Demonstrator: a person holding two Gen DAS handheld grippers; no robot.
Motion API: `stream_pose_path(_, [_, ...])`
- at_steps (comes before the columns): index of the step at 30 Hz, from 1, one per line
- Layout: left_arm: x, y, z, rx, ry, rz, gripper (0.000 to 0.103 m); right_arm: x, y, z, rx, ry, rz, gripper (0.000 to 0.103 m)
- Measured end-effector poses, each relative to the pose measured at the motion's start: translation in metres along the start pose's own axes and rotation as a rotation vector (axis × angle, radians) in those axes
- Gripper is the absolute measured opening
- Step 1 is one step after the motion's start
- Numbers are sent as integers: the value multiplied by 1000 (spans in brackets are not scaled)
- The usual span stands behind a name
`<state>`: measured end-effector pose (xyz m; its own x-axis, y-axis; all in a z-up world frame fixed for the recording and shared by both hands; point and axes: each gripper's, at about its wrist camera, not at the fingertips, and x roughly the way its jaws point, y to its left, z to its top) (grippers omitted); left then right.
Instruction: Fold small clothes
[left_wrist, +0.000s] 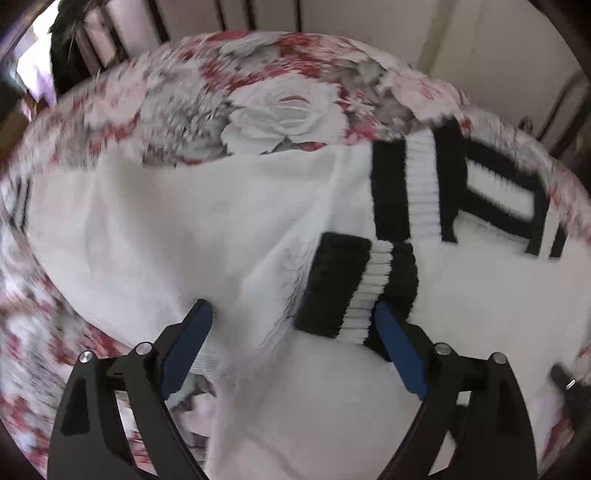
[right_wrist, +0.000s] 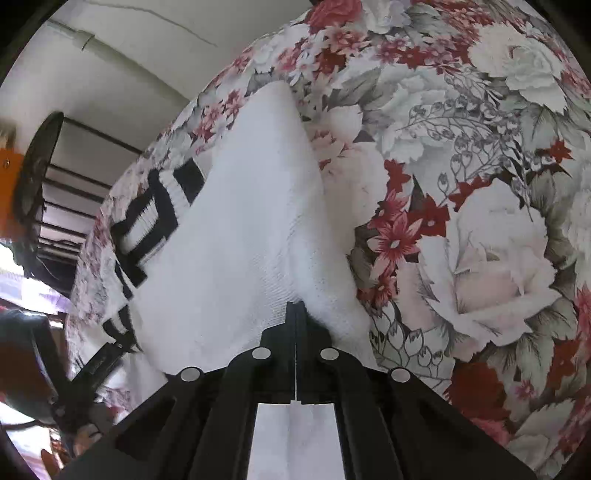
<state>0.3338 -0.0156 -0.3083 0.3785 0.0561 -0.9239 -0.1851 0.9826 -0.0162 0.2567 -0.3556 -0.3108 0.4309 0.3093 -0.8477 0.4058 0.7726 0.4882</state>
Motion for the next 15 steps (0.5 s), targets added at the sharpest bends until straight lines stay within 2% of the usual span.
stream_pose_path(3, [-6, 8, 13, -17, -17, -62, 86, -8, 14, 0, -62, -33, -21, 5])
stream_pose_path(5, [-14, 9, 21, -11, -53, -80, 77, -11, 19, 0, -70, -35, 1, 5])
stream_pose_path(7, [-17, 9, 26, -14, -47, -96, 68, -16, 24, 0, -78, -49, 15, 5])
stream_pose_path(9, [-17, 7, 27, -1, -32, -43, 69, -21, 28, 0, -84, -68, 24, 5])
stream_pose_path(10, [-13, 6, 26, 28, -22, 21, 69, -21, 27, 1, -86, -69, 19, 5])
stream_pose_path(11, [-2, 2, 23, 77, 7, 112, 73, -20, 27, 0, -88, -66, 6, 5])
stream_pose_path(12, [9, 0, 19, 114, 34, 147, 75, -16, 23, -1, -85, -53, -22, 5])
stream_pose_path(14, [8, -1, 17, 115, 28, 159, 74, -4, 14, -2, -62, -14, -53, 1])
stream_pose_path(15, [2, -3, 19, 123, 19, 170, 74, 0, 9, -3, -31, -2, -42, 0])
